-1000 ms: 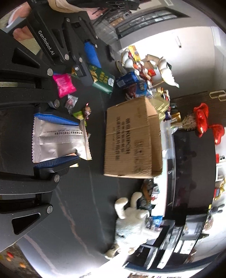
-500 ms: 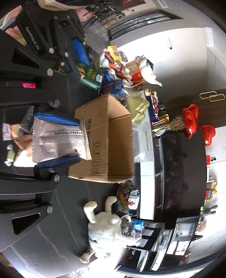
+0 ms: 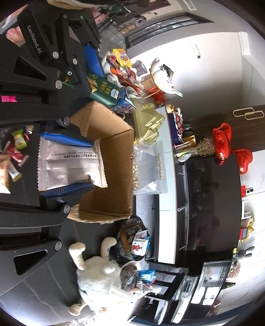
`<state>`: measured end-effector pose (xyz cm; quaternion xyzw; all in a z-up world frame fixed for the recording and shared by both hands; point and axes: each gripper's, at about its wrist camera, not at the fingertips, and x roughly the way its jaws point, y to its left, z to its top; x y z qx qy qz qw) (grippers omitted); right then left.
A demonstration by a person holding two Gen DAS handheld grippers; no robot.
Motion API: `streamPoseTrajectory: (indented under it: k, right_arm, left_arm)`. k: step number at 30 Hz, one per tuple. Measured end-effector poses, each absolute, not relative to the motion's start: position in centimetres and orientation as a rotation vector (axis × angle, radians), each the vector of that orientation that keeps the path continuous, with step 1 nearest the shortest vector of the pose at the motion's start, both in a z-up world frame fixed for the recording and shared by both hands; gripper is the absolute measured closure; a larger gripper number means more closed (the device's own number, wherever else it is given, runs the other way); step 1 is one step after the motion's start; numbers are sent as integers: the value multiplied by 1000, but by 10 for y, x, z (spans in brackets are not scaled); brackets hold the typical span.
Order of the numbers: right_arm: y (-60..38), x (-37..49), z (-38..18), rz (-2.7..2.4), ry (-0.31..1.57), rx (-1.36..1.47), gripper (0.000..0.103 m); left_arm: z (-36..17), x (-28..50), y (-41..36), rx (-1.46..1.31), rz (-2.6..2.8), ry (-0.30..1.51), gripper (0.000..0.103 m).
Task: Organize snacks
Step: 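Carry both packets into the cardboard box and open both tools to release them, then move both tools out of the box back over the remaining snacks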
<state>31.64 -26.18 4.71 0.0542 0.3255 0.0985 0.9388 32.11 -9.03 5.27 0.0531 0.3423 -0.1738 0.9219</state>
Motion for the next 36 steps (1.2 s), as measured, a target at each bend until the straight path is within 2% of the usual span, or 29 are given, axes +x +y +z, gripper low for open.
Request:
streamPoseTrajectory:
  k: [14,17,18,20,36]
  right_arm:
    - [-265,384,30,187,695,127,66]
    - [-267,394,26,165,701,116,65]
    - [-267,397,24,151,709,110,56]
    - [-269,397,21,122,706,105,41]
    - [-248,319,36,112,647,59,41]
  left_arm:
    - [38,401,-97,103,-351,735,58]
    - [33,412,-96,102,-324,742,45]
    - [32,412,-95,104,-317,738,40]
    - [31,410,-93,114,-294,727,37]
    - [49,329,-65,114,-206,652,17]
